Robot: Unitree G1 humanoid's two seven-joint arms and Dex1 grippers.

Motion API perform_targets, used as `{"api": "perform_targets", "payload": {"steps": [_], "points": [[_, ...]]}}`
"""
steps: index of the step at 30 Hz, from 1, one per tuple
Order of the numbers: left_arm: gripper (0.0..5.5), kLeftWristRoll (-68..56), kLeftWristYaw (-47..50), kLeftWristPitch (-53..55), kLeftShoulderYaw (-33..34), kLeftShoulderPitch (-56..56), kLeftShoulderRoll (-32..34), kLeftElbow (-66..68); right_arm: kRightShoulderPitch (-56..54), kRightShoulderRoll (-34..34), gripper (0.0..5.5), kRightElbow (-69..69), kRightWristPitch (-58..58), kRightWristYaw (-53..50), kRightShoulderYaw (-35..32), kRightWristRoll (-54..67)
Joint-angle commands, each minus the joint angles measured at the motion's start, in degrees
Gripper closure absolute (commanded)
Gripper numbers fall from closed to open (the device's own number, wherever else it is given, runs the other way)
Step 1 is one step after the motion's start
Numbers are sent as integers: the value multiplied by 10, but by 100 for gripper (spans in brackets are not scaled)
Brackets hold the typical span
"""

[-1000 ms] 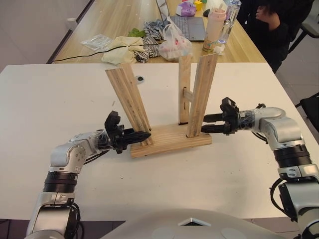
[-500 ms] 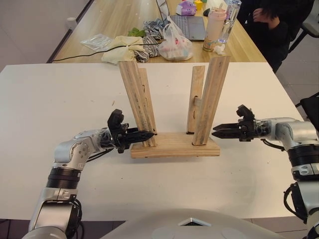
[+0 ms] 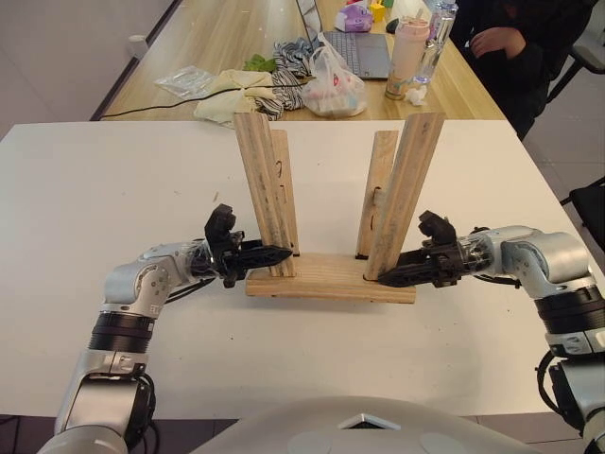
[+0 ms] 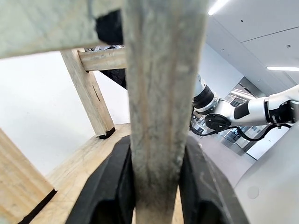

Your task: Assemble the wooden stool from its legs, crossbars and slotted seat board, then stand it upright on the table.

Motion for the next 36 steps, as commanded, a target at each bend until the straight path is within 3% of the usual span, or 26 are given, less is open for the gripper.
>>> {"api": "perform_targets", "payload": {"steps": [1, 5, 11, 13, 18, 21, 29, 32, 36], "points": [[449, -8, 55, 70, 16, 8, -3, 13, -26, 18, 361, 39, 123, -31, 9, 32], [450, -42, 137, 200, 46, -26, -3, 42, -128, 64, 412, 143, 306, -64, -51, 93], [452, -11, 215, 276, 41, -73, -3, 106, -183, 132, 424, 274, 356, -205, -99, 53], [403, -3, 213, 275, 34, -83, -3, 120, -184, 142, 424, 283, 356, -233, -103, 54], [333, 2, 204, 282, 34, -108, 6, 154, -200, 138, 329, 322, 356, -276, -115, 63], [325, -5, 195, 277, 62, -129, 21, 187, -213, 127, 261, 344, 353, -284, -141, 63], [325, -46, 167, 262, 153, -127, 44, 180, -207, 114, 255, 307, 310, -315, -231, 82], [325, -17, 161, 195, 159, -90, 48, 141, -171, 107, 255, 235, 292, -316, -229, 90], [325, 62, 133, -58, 188, -3, 36, 80, -46, 38, 255, 97, 59, -259, -140, -5]]}}
